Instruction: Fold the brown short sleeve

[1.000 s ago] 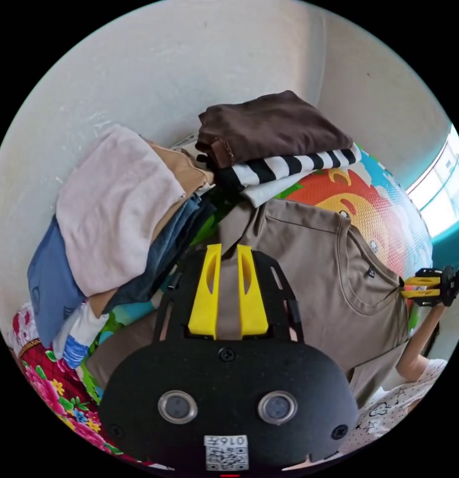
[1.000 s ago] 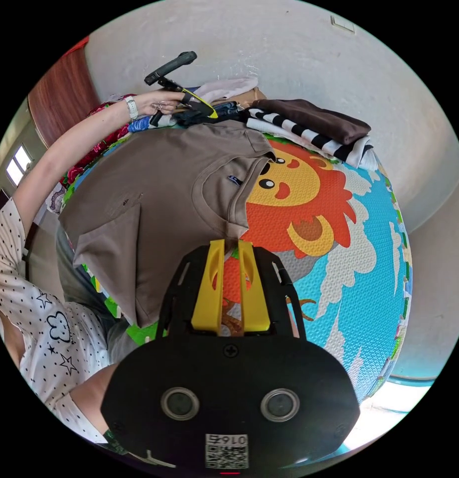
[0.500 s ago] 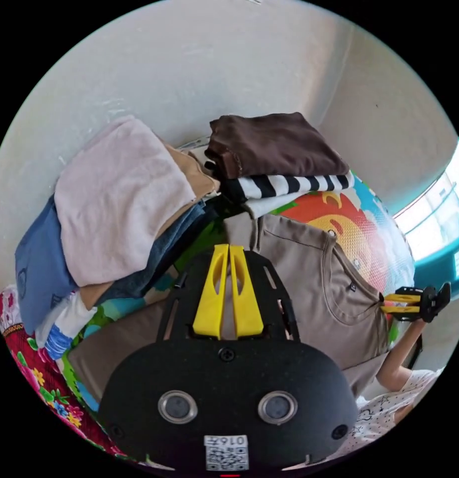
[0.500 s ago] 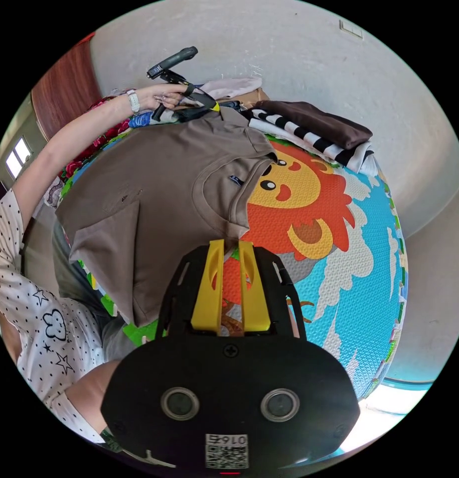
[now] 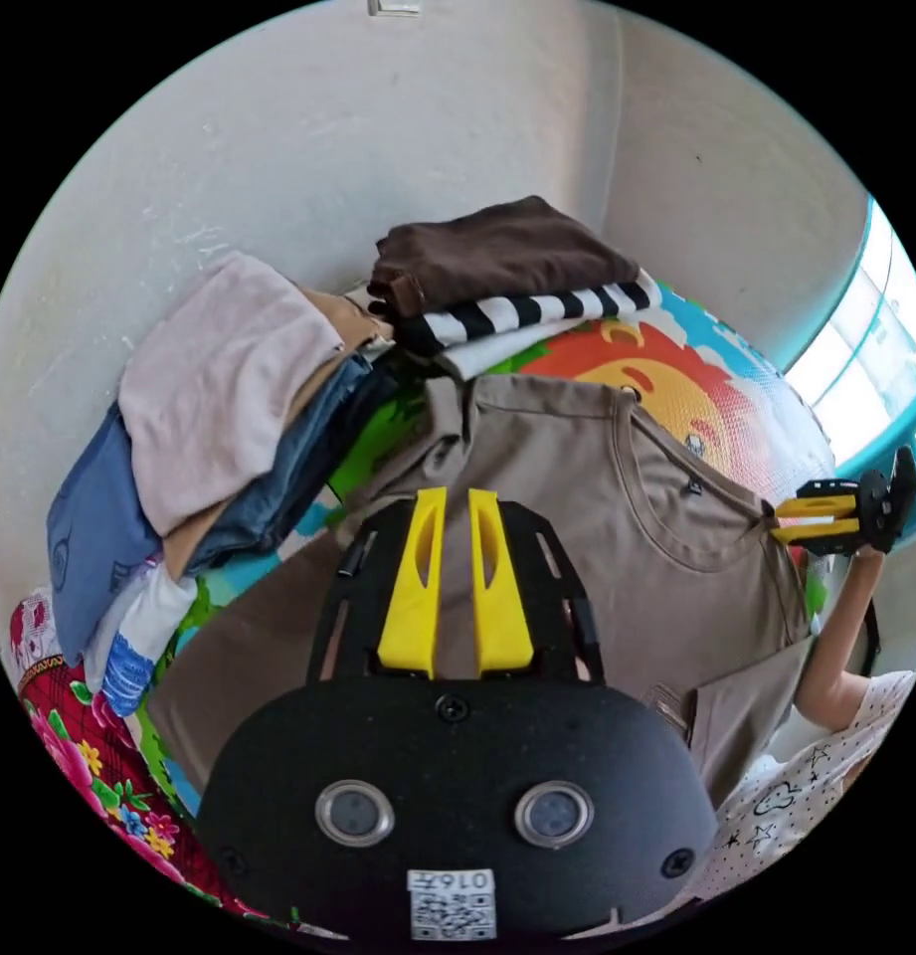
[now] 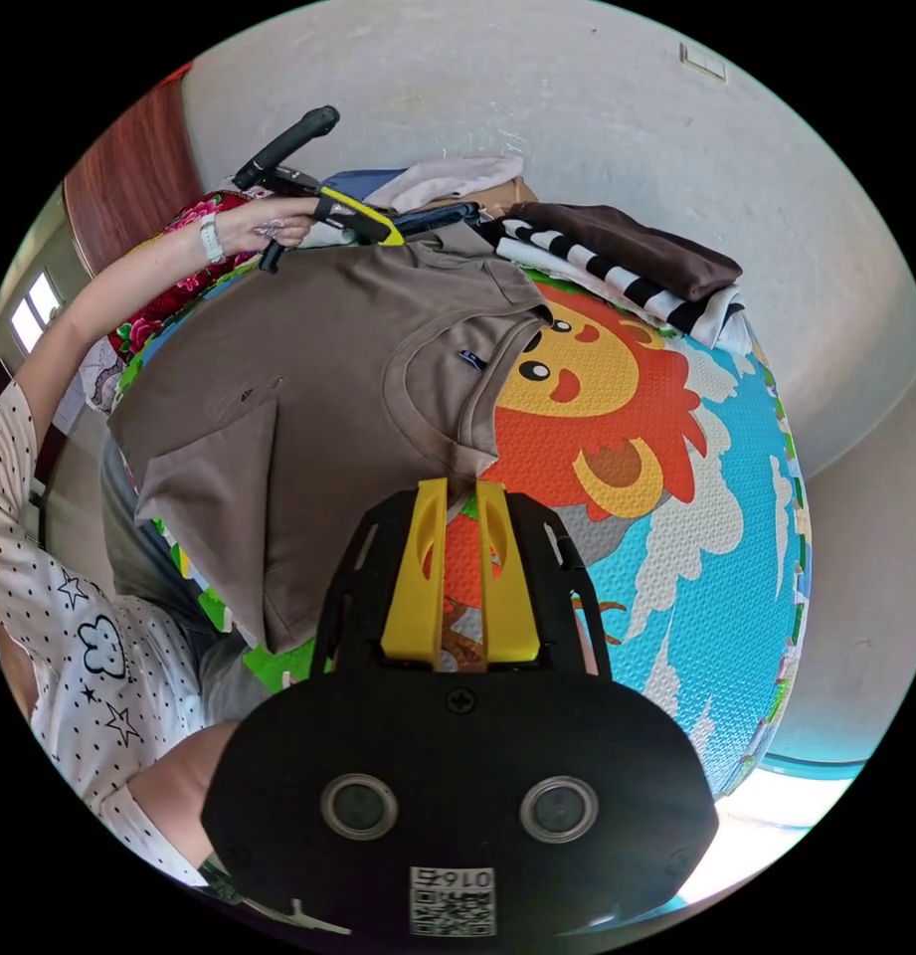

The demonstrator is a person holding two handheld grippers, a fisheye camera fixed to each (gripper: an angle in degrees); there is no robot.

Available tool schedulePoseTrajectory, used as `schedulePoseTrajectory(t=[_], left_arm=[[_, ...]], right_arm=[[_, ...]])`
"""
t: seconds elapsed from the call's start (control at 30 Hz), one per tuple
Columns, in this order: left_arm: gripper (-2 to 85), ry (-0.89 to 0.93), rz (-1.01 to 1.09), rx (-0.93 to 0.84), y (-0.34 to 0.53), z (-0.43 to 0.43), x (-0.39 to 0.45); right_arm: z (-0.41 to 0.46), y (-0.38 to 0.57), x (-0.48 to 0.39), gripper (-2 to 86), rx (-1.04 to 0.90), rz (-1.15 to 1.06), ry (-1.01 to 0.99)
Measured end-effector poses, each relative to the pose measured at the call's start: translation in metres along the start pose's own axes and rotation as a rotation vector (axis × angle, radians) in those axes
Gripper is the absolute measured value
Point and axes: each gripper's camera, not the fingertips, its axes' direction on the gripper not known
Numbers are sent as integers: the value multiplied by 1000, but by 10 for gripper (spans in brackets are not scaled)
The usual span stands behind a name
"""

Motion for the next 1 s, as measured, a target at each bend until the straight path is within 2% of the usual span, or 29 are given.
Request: schedulePoseTrajectory(t=[0.17, 0.27, 0.3, 0.37, 0.43, 0.5, 0.6, 0.7, 0.93, 1.0], left_arm=[[102, 112, -163, -7, -11, 17, -30], [48, 282, -306, -63, -1, 43, -46], [8, 299, -362, -47, 7, 45, -50], [-2, 300, -407, 50, 21, 33, -52], [-6, 290, -343, 122, 34, 15, -41], [-7, 209, -147, 156, 57, -10, -9], [-7, 96, 51, 149, 103, -26, 39], [-3, 3, 139, 90, 151, -21, 74], [-5, -52, 90, 105, 201, -20, 95], [-8, -84, 129, 63, 206, -16, 107]], right_arm=[[1, -9, 3, 54, -1, 3, -16], [1, -14, 5, 55, 0, 5, -27], [1, -16, 5, 55, -2, 3, -24], [-1, -18, 4, 54, 3, -1, -6], [-10, -18, 3, 49, 58, -3, 1], [-29, -18, 8, 34, 220, 64, -19], [-49, -22, 14, 25, 463, 134, -119], [-50, -44, 4, 23, 589, 95, -225], [-40, -176, -41, 57, 584, 61, -208], [-12, -249, -57, 69, 435, -9, -228]])
